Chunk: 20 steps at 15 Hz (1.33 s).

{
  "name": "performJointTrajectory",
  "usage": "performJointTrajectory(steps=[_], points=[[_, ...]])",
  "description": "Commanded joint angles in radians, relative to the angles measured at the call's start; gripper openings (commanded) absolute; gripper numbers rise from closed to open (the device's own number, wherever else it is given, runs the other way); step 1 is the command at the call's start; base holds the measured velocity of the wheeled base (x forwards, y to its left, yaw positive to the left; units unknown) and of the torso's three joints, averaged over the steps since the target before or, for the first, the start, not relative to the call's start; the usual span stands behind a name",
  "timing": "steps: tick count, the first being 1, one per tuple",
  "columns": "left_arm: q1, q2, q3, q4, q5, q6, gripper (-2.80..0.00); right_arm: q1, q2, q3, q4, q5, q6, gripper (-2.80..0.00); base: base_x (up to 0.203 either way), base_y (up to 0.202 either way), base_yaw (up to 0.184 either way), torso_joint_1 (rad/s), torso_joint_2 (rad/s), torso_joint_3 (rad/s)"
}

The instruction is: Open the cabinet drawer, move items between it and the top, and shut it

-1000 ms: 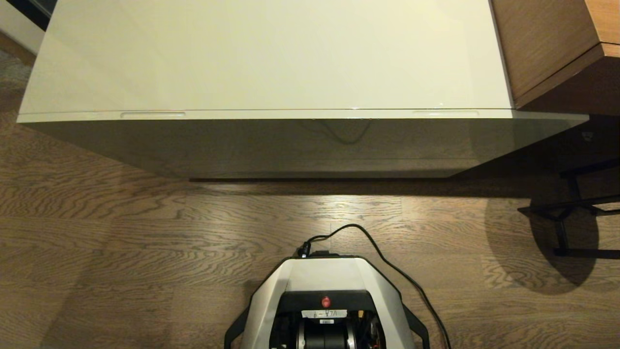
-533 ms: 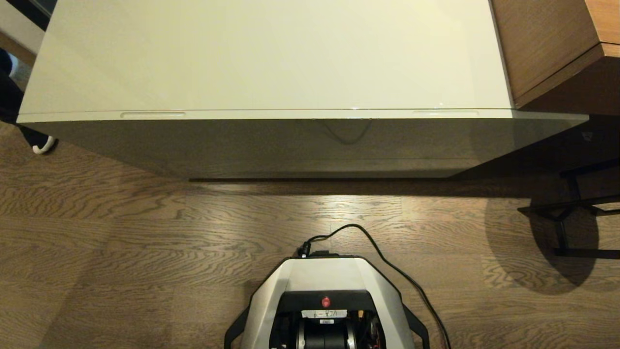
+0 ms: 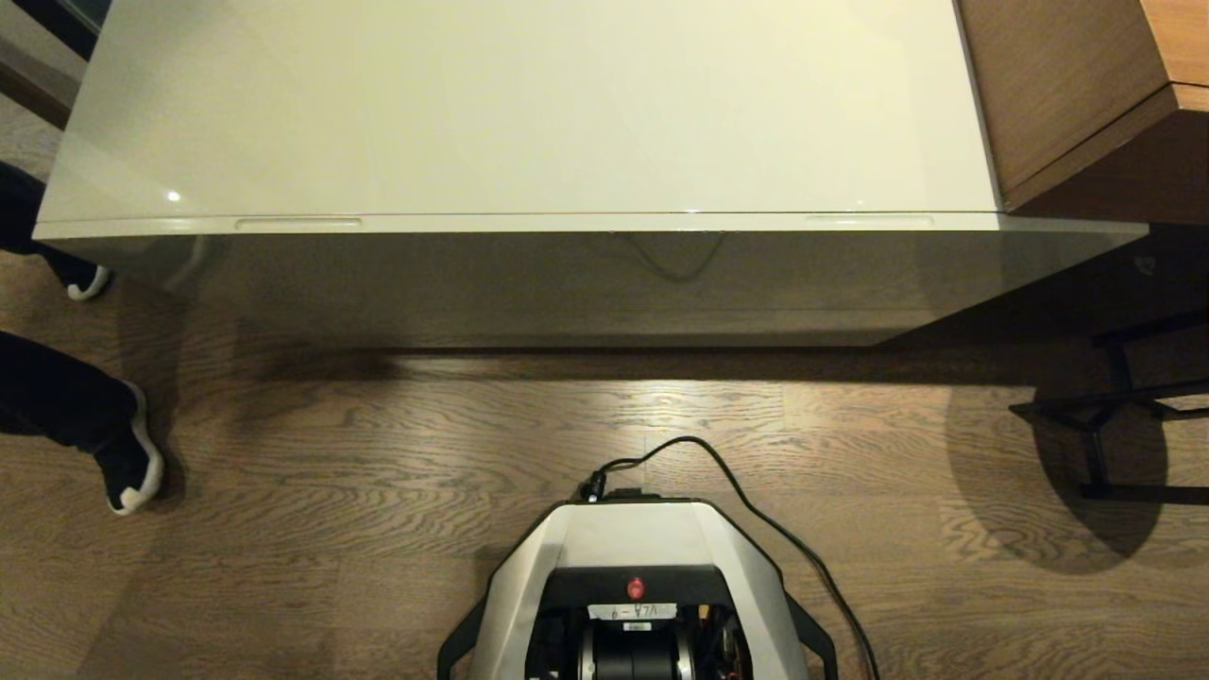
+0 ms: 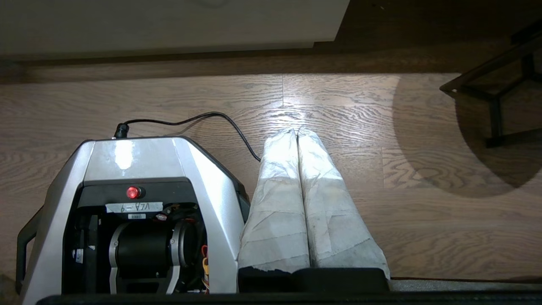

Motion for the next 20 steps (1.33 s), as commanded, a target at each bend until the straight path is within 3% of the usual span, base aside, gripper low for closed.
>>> performJointTrajectory(steps=[1,20], points=[[0.001,0.002,0.000,0.000,0.000,0.000,-2.80,0.001,0.001,0.002,0.000,0.000,0.000,-2.80,0.000,0.000,0.000,0.000,0.00,0.000],[0.000,0.002,0.000,0.000,0.000,0.000,-2.80,0.001,0.001,0.002,0.000,0.000,0.000,-2.80,0.000,0.000,0.000,0.000,0.00,0.000]])
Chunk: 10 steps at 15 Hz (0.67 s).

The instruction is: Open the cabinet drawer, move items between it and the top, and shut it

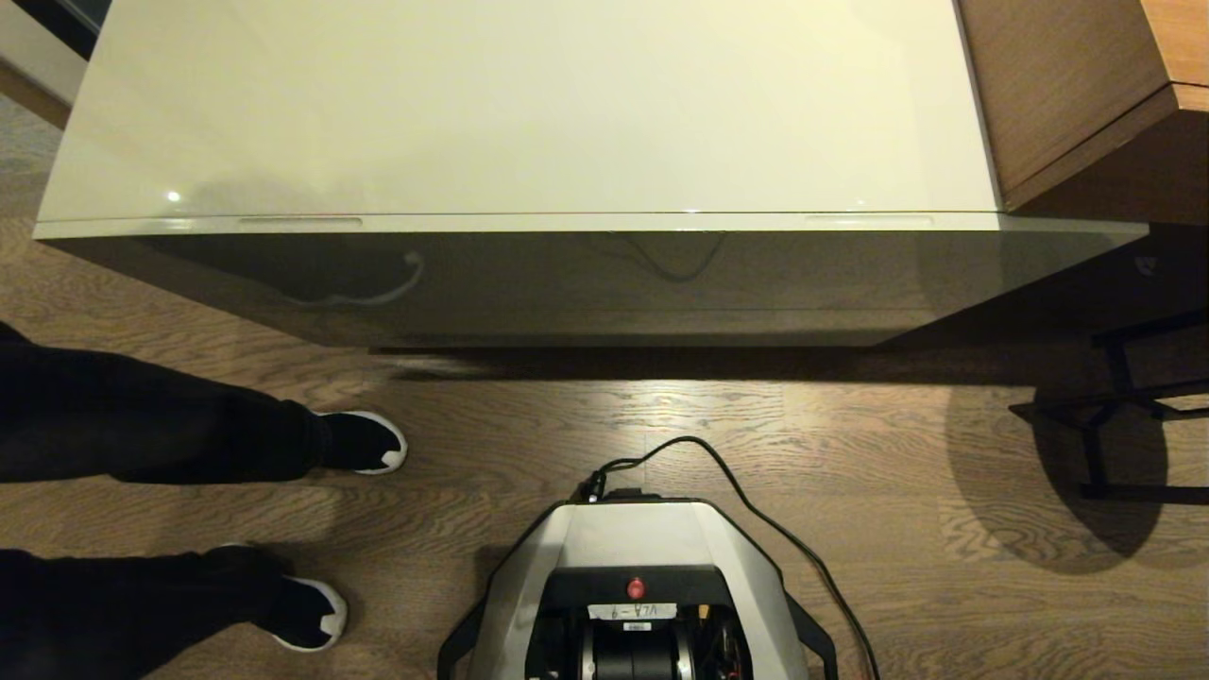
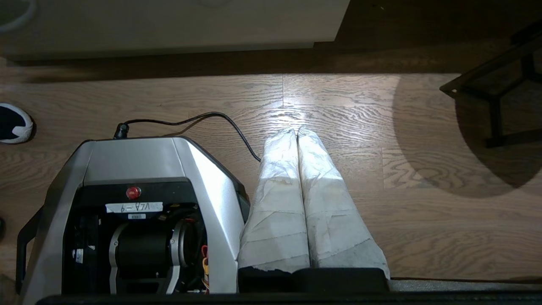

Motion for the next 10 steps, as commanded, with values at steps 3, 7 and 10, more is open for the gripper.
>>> performJointTrajectory(steps=[3,7,10], points=[[0.002,0.002,0.000,0.000,0.000,0.000,-2.80,0.000,0.001,0.002,0.000,0.000,0.001,-2.80,0.000,0.000,0.000,0.000,0.00,0.000],[0.001,0.002,0.000,0.000,0.000,0.000,-2.80,-0.001,0.001,0.002,0.000,0.000,0.001,-2.80,0.000,0.000,0.000,0.000,0.00,0.000],[0.001,0.001,0.000,0.000,0.000,0.000,-2.80,0.001,0.001,0.002,0.000,0.000,0.001,-2.80,0.000,0.000,0.000,0.000,0.00,0.000]])
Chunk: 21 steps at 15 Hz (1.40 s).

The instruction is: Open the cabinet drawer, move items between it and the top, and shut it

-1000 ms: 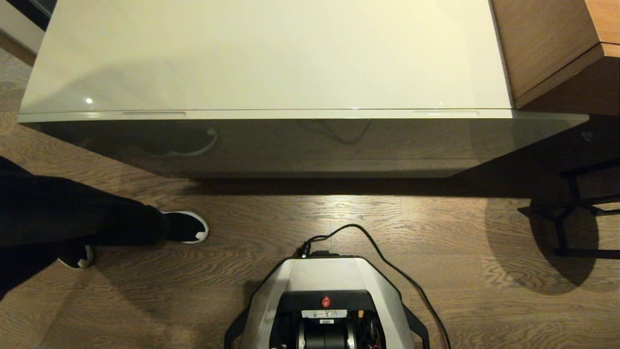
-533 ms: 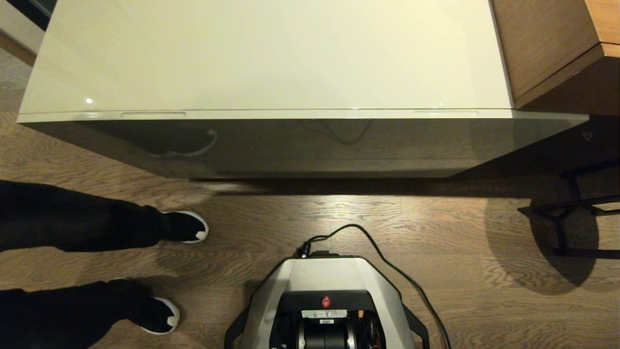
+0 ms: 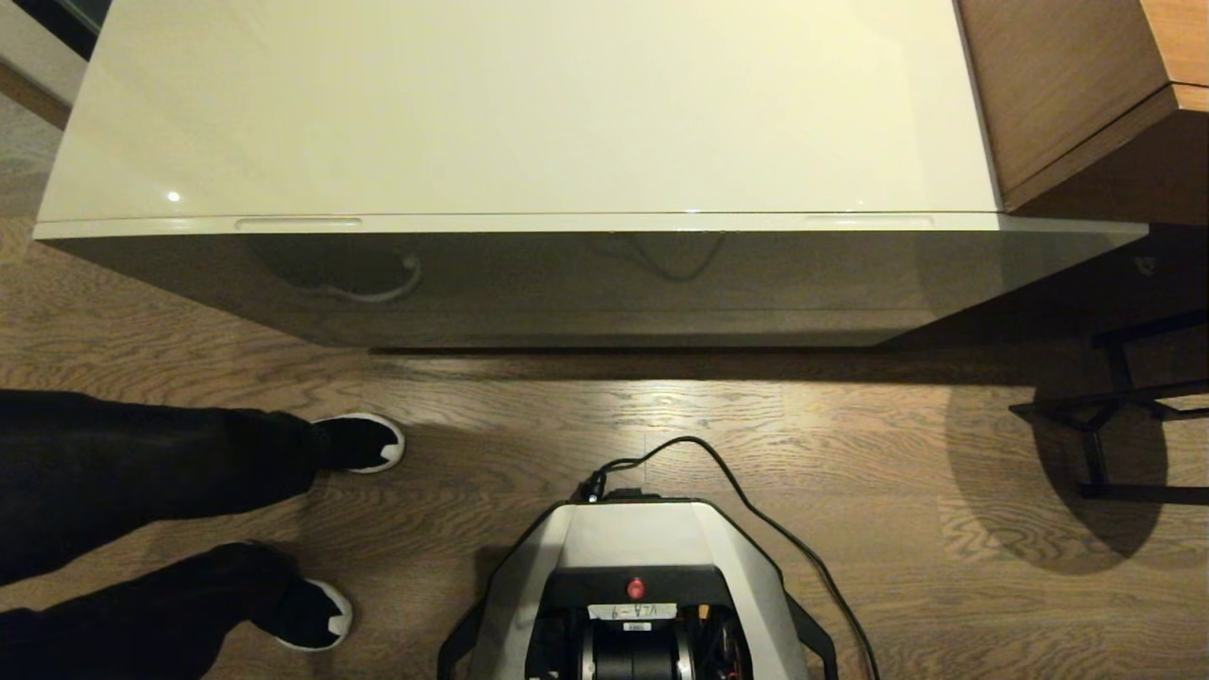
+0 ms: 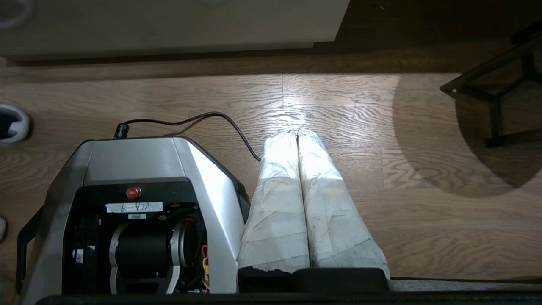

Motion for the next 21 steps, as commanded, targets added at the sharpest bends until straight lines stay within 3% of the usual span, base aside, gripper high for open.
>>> performJointTrajectory(steps=[1,21], points=[[0.002,0.002,0.000,0.000,0.000,0.000,-2.80,0.001,0.001,0.002,0.000,0.000,0.000,-2.80,0.000,0.000,0.000,0.000,0.00,0.000],[0.002,0.001,0.000,0.000,0.000,0.000,-2.80,0.001,0.001,0.002,0.000,0.000,0.000,-2.80,0.000,0.000,0.000,0.000,0.00,0.000]])
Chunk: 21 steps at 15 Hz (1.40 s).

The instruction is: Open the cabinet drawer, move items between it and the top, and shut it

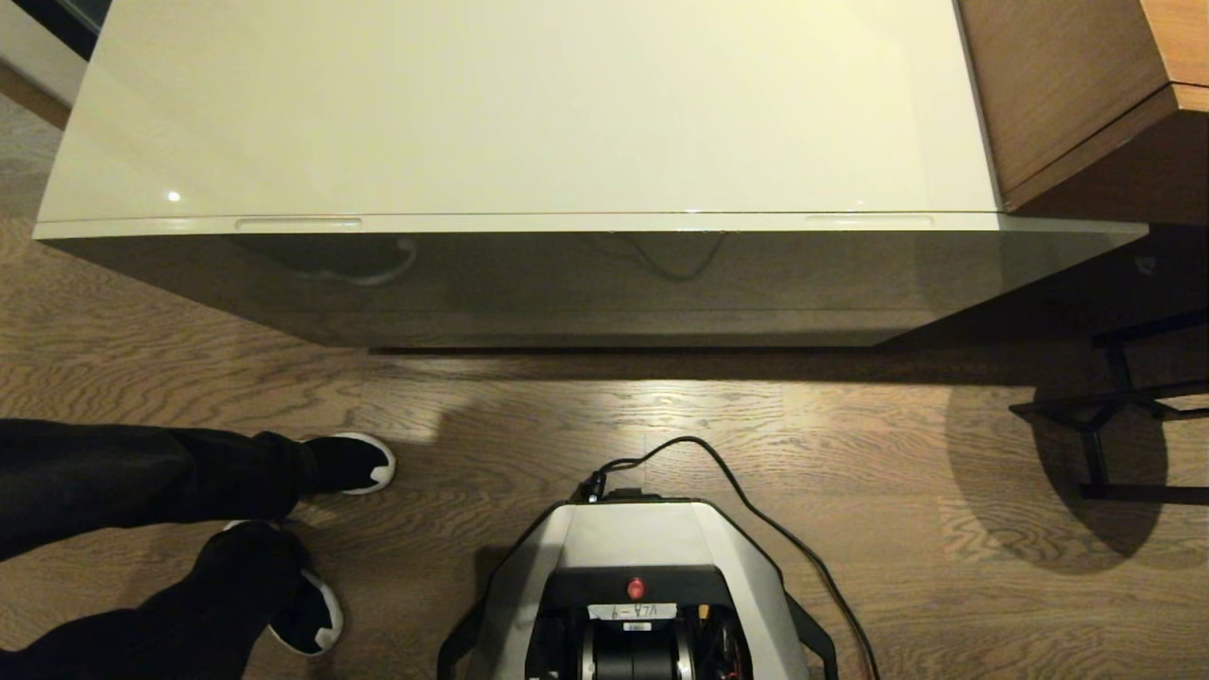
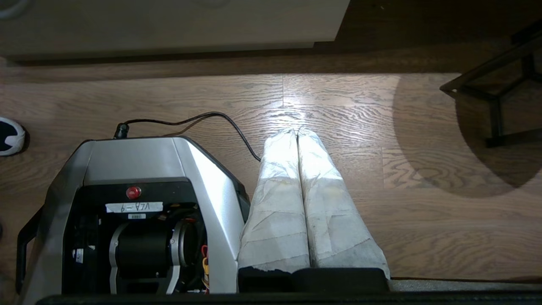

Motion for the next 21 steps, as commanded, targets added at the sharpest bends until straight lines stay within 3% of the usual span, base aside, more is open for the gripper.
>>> performJointTrajectory(steps=[1,21], points=[[-0.001,0.002,0.000,0.000,0.000,0.000,-2.80,0.001,0.001,0.002,-0.001,0.000,-0.001,-2.80,0.000,0.000,0.000,0.000,0.00,0.000],[0.001,0.002,0.000,0.000,0.000,0.000,-2.80,-0.001,0.001,0.002,-0.001,0.000,0.000,-2.80,0.000,0.000,0.000,0.000,0.00,0.000]])
